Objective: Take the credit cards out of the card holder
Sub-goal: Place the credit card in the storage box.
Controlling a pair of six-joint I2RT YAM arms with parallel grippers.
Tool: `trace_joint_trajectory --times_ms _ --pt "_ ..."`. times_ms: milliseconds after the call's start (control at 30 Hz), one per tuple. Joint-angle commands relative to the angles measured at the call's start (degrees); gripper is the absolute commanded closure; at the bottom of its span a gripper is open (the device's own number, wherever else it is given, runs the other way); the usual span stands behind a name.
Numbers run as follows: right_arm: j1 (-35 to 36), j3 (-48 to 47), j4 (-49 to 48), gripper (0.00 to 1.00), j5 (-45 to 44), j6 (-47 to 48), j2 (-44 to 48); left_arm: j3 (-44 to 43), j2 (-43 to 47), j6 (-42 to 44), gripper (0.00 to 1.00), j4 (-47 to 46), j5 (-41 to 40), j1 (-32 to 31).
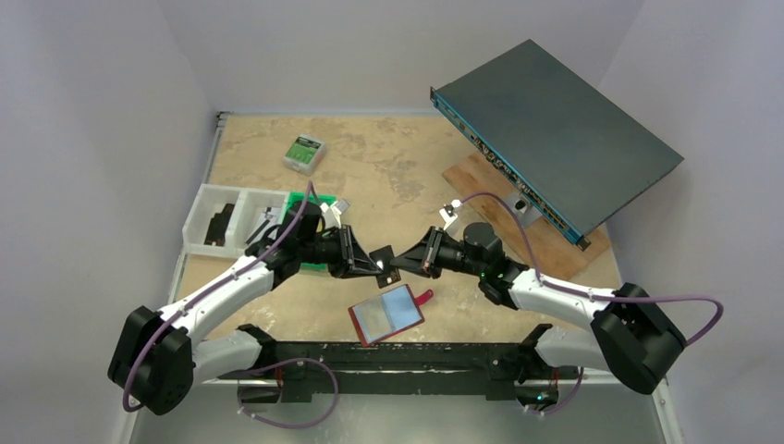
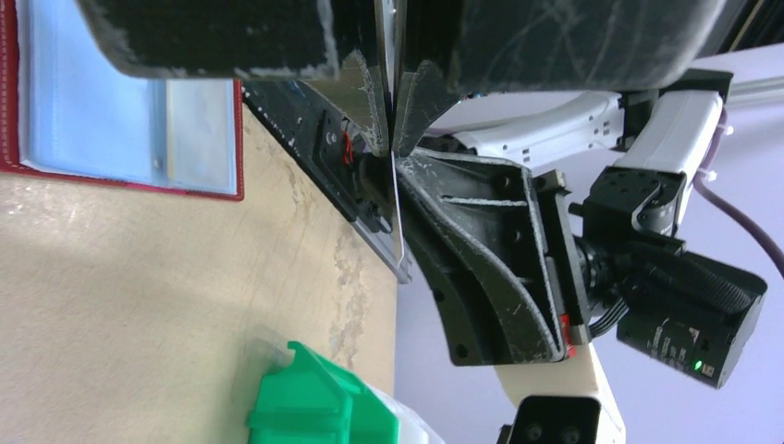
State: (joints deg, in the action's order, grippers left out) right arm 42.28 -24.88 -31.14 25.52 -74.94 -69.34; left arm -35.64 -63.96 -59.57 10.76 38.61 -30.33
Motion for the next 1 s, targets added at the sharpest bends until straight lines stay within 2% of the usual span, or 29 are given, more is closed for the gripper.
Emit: trace_joint_trajectory --times_ms 0,100,333,467,667,800,967 --pt "0.9 -2.2 -4.2 1.0 2.5 -0.7 -1.1 -0.2 -0.1 -3.1 0.94 -9.6 5.2 -0.8" --pt "0.8 -1.8 -4.2 1.0 2.4 -0.6 -1.4 0.1 0.2 -4.6 1.0 -12.6 5.7 -0.8" --pt "0.9 -1.5 -4.5 1.0 2.6 -0.4 -2.2 0.1 1.2 -5.5 1.0 -13.2 5.8 -0.8" --pt "0.9 -2.0 -3.0 0.98 2.2 0.5 -2.0 -0.7 1.9 -4.2 1.0 -9.2 4.5 -0.8" --pt "0.9 -3.0 2.6 0.55 -0.7 3.9 0.0 -2.5 3.6 -1.3 1.0 -1.9 1.3 -0.8" --pt "0.9 -4.0 7.7 0.35 -3.0 6.0 2.1 -3.3 5.0 -0.1 1.0 2.1 -1.1 -0.6" --pt "1.0 -5.7 17.3 0.14 -7.7 9.5 6.4 -7.4 7.9 3.9 1.0 14.1 -9.1 0.0"
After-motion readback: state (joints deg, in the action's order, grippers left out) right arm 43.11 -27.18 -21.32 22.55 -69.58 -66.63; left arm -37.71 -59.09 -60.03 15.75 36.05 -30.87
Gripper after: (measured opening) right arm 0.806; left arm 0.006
